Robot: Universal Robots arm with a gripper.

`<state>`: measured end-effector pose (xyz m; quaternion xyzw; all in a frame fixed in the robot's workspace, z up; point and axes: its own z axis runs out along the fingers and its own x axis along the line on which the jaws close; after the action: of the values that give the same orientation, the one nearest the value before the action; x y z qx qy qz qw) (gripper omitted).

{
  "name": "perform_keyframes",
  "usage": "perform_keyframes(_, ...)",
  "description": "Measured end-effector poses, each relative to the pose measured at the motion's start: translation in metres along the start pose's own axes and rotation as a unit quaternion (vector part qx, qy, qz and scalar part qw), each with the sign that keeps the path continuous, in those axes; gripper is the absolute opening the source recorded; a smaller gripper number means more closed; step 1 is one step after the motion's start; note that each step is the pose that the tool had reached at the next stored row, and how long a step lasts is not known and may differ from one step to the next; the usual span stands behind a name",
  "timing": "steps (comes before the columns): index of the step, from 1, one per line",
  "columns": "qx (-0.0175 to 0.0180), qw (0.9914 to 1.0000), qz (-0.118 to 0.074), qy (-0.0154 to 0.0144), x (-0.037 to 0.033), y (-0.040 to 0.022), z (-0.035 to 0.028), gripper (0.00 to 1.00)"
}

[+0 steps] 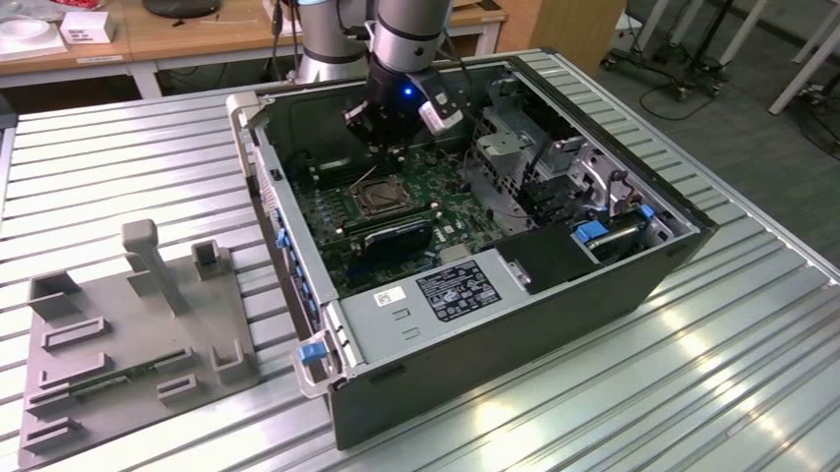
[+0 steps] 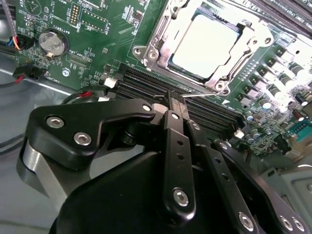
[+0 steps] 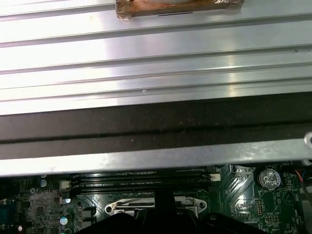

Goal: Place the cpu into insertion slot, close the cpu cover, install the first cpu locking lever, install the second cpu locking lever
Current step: 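Install the first cpu locking lever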

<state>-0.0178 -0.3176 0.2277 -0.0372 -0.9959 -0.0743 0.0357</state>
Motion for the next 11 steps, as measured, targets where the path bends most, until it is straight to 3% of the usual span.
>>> perform_keyframes(5, 0.0000, 1.00000, 0.000, -0.0001, 0.0007, 0.0000, -0.0003, 0.11)
perform_keyframes(11, -0.0002, 0.99999, -0.001, -0.0043, 0.0120, -0.0009, 0.0004, 0.11)
